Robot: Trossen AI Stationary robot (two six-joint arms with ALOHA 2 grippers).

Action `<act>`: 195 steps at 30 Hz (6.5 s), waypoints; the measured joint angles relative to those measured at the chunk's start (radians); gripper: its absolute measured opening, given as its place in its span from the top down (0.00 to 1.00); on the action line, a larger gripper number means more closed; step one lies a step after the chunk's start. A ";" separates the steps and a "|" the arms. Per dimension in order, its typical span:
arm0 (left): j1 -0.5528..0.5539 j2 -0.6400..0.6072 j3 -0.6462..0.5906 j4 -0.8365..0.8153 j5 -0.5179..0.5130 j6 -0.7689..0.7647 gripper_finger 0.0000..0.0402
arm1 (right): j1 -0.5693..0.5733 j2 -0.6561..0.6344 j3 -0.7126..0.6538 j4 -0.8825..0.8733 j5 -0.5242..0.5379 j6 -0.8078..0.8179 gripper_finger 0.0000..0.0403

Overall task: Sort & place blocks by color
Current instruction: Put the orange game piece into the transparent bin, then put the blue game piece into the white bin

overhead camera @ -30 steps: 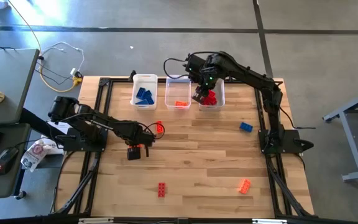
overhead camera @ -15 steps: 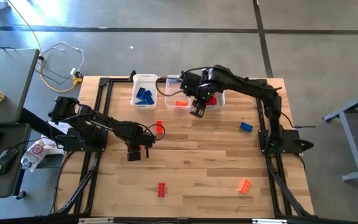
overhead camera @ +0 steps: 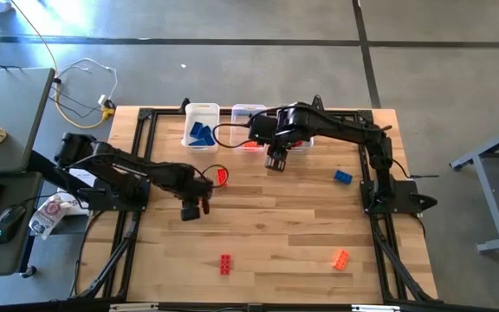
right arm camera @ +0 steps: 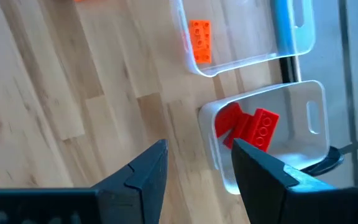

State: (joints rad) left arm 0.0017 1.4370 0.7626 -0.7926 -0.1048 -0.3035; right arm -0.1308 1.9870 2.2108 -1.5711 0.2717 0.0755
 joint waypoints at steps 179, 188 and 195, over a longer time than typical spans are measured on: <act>0.599 0.002 0.156 0.883 0.249 0.412 0.47 | -0.197 -0.439 -1.533 0.577 -0.073 0.275 0.63; 0.599 0.002 0.156 0.869 0.247 0.411 0.47 | -0.197 -0.437 -1.496 0.563 -0.093 0.291 0.74; 0.599 0.002 0.156 0.826 0.250 0.412 0.47 | -0.188 -0.470 -1.437 0.566 -0.146 0.311 0.74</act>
State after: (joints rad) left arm 0.6003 1.4387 0.9184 0.0333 0.1452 0.1081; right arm -0.3192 1.5167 0.7743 -1.0049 0.1260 0.3863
